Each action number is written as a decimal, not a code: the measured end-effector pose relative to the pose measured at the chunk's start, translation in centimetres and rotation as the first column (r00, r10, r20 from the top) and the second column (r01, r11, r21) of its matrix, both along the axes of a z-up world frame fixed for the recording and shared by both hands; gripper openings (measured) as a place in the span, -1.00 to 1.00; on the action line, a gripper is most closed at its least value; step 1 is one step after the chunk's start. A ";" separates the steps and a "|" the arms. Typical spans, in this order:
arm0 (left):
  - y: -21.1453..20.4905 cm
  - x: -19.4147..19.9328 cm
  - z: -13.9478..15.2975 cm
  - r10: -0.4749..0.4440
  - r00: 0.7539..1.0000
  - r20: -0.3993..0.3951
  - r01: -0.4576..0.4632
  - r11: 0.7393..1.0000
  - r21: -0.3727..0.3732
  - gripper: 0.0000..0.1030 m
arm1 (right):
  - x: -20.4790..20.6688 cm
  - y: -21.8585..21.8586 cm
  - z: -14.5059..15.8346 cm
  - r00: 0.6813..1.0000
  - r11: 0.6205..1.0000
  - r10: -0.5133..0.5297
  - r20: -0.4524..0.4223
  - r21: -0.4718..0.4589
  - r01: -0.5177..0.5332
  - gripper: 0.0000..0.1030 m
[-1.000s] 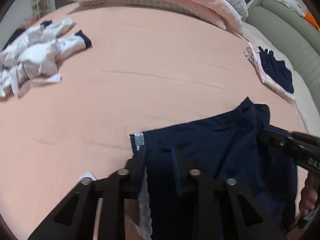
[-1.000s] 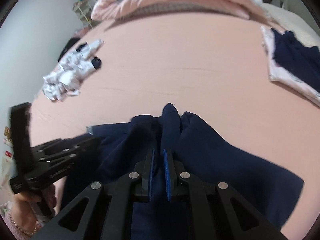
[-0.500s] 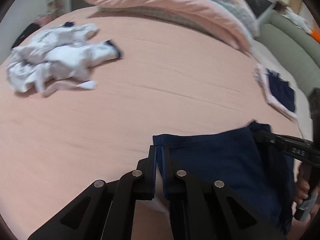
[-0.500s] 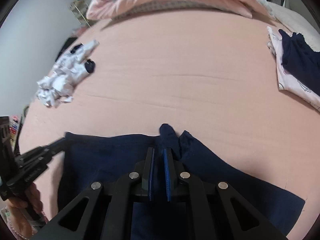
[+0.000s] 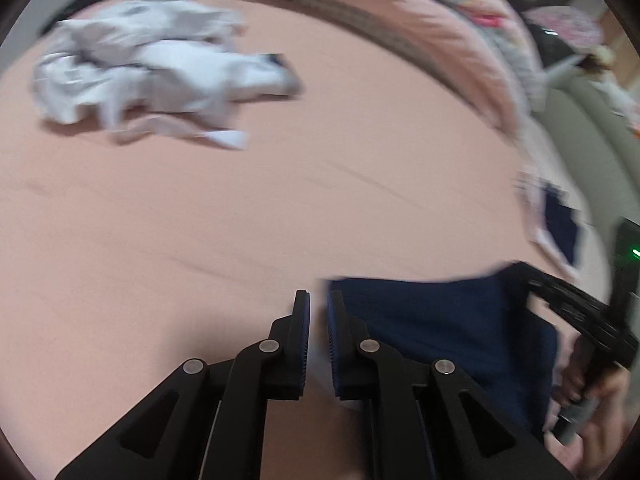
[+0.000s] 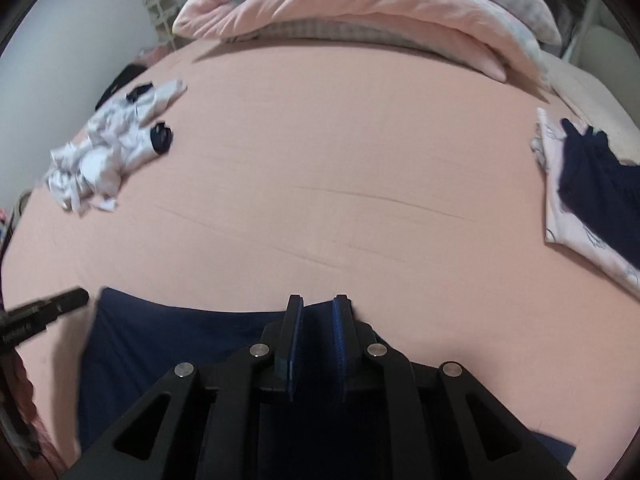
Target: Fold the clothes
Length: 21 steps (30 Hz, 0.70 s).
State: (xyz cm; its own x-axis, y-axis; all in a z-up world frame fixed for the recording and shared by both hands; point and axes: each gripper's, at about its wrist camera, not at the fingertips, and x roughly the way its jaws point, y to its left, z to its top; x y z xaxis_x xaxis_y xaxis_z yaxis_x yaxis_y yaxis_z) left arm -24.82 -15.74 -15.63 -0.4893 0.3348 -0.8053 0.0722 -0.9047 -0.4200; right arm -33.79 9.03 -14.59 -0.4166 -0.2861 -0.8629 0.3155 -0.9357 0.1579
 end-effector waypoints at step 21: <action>11.1 3.2 -2.4 -0.339 0.936 0.098 0.353 0.899 -0.258 -0.07 | 10.1 -2.1 -0.5 0.991 0.995 0.085 0.099 -0.065 -0.079 -0.72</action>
